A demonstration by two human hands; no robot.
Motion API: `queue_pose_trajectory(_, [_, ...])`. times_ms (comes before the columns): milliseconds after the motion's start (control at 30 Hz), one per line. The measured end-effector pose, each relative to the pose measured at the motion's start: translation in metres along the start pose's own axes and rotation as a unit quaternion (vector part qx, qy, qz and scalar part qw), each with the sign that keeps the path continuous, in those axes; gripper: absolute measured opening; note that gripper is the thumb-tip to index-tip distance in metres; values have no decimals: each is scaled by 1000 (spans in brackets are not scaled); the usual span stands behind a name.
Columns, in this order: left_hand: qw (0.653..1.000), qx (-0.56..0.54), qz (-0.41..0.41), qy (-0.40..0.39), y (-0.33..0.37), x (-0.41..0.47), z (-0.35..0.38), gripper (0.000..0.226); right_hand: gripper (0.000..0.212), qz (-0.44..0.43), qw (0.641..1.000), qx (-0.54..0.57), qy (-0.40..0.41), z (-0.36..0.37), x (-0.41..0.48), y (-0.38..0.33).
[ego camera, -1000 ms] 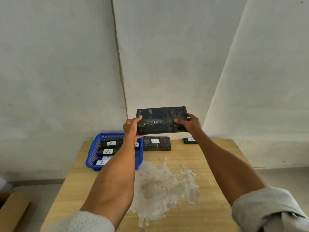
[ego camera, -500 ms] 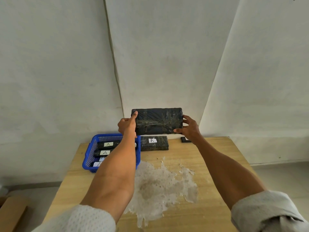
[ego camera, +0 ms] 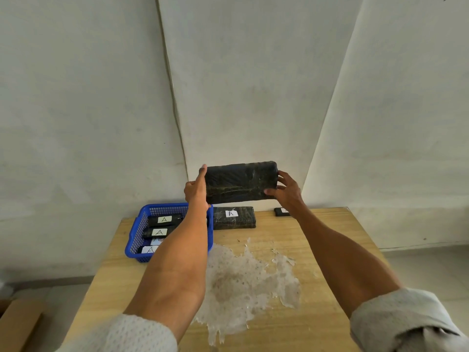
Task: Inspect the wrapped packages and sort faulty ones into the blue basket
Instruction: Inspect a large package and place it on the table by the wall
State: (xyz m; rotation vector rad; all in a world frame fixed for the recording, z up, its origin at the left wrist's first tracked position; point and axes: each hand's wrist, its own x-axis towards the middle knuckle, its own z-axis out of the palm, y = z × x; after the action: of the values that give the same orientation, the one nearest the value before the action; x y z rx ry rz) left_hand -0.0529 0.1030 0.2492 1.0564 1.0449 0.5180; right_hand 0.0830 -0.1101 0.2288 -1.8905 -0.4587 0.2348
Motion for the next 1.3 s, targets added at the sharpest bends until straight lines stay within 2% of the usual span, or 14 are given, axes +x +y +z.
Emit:
queue_pose_trajectory(100, [999, -21, 23, -1, -5, -5, -1, 58, 48, 79, 990, 117, 12, 0, 7, -5])
queue_pose_trajectory(200, [995, -49, 73, -40, -10, -10, -2, 45, 57, 144, 978, 131, 69, 0, 12, -15])
queue_pose_trajectory(300, [986, -84, 110, -95, -16, -16, -2, 42, 59, 169, 970, 131, 116, -3, 13, -19])
queue_pose_trajectory(467, [979, -104, 130, -121, -25, -23, -5, 40, 46, 159, 967, 130, 152, -6, 14, -18])
queue_pose_trajectory(667, [977, -106, 137, -121, -26, -19, -8, 38, 41, 147, 970, 108, 160, -5, 21, -10])
queue_pose_trajectory(733, [978, -107, 136, -120, -23, -17, -8, 39, 42, 139, 972, 119, 147, -6, 23, -8])
queue_pose_trajectory(900, [985, -102, 120, -66, -16, -7, -3, 41, 64, 82, 985, 134, 65, -5, 18, -3])
queue_pose_trajectory(1200, [983, -100, 136, -67, -10, -2, -2, 31, 65, 62, 987, 133, 68, -5, 14, 0])
queue_pose_trajectory(1300, [983, -96, 143, -64, -11, 1, -1, 27, 56, 60, 987, 130, 77, -5, 16, 0])
